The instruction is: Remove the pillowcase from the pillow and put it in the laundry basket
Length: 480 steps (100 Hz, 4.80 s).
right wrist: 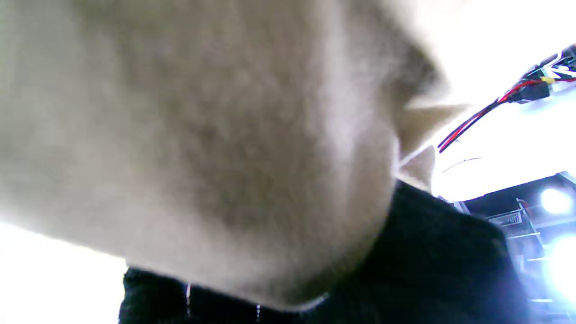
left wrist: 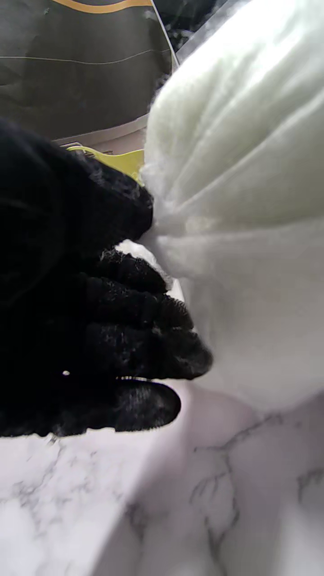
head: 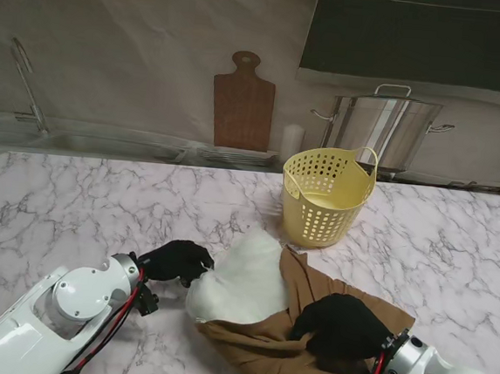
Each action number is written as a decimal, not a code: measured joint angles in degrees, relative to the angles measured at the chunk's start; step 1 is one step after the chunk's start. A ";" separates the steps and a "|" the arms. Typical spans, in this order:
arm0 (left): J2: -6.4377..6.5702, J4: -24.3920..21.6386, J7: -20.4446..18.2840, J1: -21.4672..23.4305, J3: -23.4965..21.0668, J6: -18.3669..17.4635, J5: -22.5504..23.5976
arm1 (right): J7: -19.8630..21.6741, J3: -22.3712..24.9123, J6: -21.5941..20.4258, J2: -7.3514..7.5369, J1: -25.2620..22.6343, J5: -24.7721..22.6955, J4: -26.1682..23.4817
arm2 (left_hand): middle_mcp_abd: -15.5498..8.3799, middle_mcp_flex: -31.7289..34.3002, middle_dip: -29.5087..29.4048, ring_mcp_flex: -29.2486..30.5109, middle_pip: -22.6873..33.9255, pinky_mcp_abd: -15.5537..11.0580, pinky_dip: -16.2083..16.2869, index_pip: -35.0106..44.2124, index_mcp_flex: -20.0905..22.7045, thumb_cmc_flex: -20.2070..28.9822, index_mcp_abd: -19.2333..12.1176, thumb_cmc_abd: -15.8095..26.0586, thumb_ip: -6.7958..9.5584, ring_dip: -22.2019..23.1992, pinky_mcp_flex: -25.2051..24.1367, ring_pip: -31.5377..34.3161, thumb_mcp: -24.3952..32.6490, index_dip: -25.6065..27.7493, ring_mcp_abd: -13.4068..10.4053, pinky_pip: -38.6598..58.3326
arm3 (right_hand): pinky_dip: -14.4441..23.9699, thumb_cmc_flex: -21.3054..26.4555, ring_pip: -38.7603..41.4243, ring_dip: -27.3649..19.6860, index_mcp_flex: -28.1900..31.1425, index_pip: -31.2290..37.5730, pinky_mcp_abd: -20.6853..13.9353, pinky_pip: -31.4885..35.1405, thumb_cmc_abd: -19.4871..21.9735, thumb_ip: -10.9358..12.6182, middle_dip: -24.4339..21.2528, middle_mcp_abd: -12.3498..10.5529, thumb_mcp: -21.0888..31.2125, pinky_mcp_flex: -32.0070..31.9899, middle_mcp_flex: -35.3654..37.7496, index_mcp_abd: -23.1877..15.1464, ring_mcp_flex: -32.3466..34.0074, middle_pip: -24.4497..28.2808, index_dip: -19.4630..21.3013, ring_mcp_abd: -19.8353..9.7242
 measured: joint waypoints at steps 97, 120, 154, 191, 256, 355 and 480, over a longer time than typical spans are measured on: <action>3.64 -4.04 -11.75 0.59 -1.67 -20.53 -3.97 | 9.24 -12.04 -0.80 2.97 11.16 17.60 5.69 | -1.72 -55.27 -17.89 -46.41 -23.71 1.32 -1.02 -34.68 -29.89 -17.23 -8.80 3.46 4.14 -4.96 -32.56 -29.05 -3.42 -35.75 4.75 -0.11 | 0.17 2.22 9.07 4.32 6.28 -0.59 0.02 0.09 0.37 0.00 0.95 1.47 0.02 0.81 0.83 0.67 2.82 0.02 3.16 -2.11; 4.93 -2.81 -14.15 -0.63 0.23 -18.84 -8.23 | 6.10 -12.58 -1.61 2.51 12.05 17.11 6.79 | 3.39 -55.45 -18.41 -45.46 -23.74 0.75 -1.09 -35.18 -32.12 -22.15 -2.60 -1.18 4.15 -5.71 -30.15 -28.76 -3.43 -37.82 4.35 -0.11 | 0.17 2.23 9.07 4.33 6.42 -0.51 0.02 0.09 0.37 0.00 0.95 1.49 0.02 0.83 0.83 0.67 2.82 0.02 3.66 -2.98; 5.53 -0.95 -17.25 -3.92 4.75 -16.84 -6.81 | 2.52 -12.58 -1.45 1.51 13.04 15.15 8.17 | -5.65 -38.29 -13.14 -32.18 -19.58 -3.68 0.92 -34.60 -31.03 -9.62 -2.12 -1.75 4.64 -5.28 -23.05 -26.72 -2.93 -37.92 -1.57 -4.74 | 0.12 2.23 9.07 4.36 6.50 2.31 0.02 -0.51 0.37 0.01 0.82 1.49 0.02 1.07 0.83 0.67 2.82 0.02 4.27 -3.57; 3.59 1.15 -10.17 -4.54 8.03 -11.60 -8.23 | -5.14 -12.20 -1.08 0.06 12.52 9.58 9.52 | -8.11 0.60 -2.53 -6.63 -14.48 -3.14 3.08 -6.40 3.48 3.77 -7.72 -0.66 4.64 -2.35 0.60 -14.14 -2.74 -20.16 -2.37 -6.82 | -0.25 -0.90 1.34 2.29 -4.46 4.36 0.21 -4.12 4.00 1.47 -0.64 1.46 -4.42 -3.54 -2.00 -2.51 0.00 -4.28 -5.06 -5.19; 1.81 -3.93 -5.83 -2.97 8.53 10.71 -3.46 | -24.97 3.76 3.87 -2.59 -7.54 -22.95 -2.15 | -6.59 5.23 2.04 -3.05 -5.88 -3.29 3.16 -1.87 6.35 4.62 -6.60 -1.20 4.64 1.93 1.62 -1.74 3.44 -16.46 -3.20 2.97 | -7.05 -37.32 -27.29 -20.33 -42.49 -30.23 3.66 -28.41 12.89 10.80 -27.39 7.82 -25.85 -23.54 -38.83 11.63 -33.83 -20.01 -23.05 2.38; -1.05 -6.74 15.54 6.55 2.29 -10.17 8.57 | 1.31 -6.26 7.43 -0.10 6.06 16.74 8.42 | -0.35 -30.44 -6.66 -30.14 -17.20 3.55 6.37 -23.01 -7.61 -0.31 -7.39 8.61 4.64 7.02 -28.73 -18.07 -3.39 -20.67 4.99 1.96 | -0.86 -4.08 26.33 3.44 -7.02 -0.41 -2.11 16.00 0.40 0.06 -2.11 8.80 -7.10 18.88 -1.52 2.16 8.32 -0.58 -10.68 -1.34; 0.06 0.04 17.49 5.87 -8.04 -15.30 26.31 | 1.91 -24.34 4.69 0.29 32.71 12.91 21.82 | -3.66 -39.15 -10.12 -38.02 -19.56 3.91 2.55 -27.45 -15.22 -4.17 -8.89 15.50 4.64 0.11 -33.13 -25.43 -3.91 -27.11 3.01 1.88 | -0.87 -9.50 -9.42 -3.76 -20.62 3.50 0.07 -11.88 6.94 4.30 -11.25 3.63 -13.98 -14.88 -14.15 1.02 -14.75 -10.07 -23.34 -4.12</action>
